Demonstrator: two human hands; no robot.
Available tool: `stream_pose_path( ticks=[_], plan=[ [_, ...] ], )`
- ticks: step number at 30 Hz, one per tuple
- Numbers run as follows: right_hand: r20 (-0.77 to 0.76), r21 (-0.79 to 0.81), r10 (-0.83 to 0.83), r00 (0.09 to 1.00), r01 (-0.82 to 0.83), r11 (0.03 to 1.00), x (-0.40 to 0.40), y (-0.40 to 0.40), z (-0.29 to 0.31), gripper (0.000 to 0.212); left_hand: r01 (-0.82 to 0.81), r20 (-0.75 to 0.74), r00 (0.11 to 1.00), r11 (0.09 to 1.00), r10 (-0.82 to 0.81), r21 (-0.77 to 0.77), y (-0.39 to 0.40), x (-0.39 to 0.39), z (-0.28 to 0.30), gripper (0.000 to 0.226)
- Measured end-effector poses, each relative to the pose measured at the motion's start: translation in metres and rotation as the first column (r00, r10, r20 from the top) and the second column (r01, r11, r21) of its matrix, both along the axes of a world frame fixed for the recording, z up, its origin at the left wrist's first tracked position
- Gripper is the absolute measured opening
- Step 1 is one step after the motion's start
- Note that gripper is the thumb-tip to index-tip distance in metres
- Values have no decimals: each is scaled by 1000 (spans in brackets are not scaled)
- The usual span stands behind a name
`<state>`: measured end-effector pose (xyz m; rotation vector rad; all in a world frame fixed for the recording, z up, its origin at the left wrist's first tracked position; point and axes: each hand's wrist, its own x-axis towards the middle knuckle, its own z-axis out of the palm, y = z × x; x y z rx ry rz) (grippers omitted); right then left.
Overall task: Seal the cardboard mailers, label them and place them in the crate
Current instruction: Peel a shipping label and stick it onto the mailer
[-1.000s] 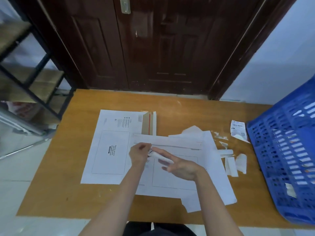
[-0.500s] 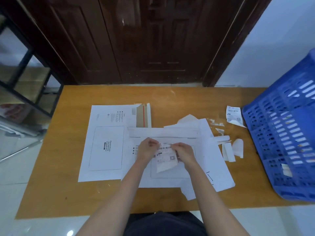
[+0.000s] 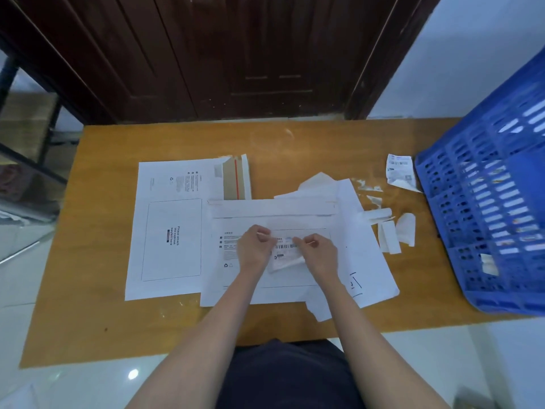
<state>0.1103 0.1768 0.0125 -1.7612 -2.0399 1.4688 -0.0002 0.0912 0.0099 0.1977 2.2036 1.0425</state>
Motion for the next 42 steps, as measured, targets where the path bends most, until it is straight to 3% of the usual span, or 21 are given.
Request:
stream_pose_path(
  ticks=[7,16,24,32,42],
  plan=[
    [-43,-24,-41,998,40,999,3,2,-6,24,11,-68,998,998,-16,-69,7,2,-4,16],
    [49,-4,-46,998,46,999,-8,9,-7,28,57,-151,986,990,-76,-128,14,0,-9,6],
    [170,32,-33,985,28,999,-16,11,-7,28,192,-225,940,943,-257,-272,20,-7,-15,9],
    [218,35,-33,975,26,999,-18,12,-9,29,321,-247,868,866,-431,-383,26,-10,-17,20],
    [243,21,-44,969,41,999,-21,14,-10,26,333,-224,865,848,-449,-412,28,-12,-20,20]
  ],
)
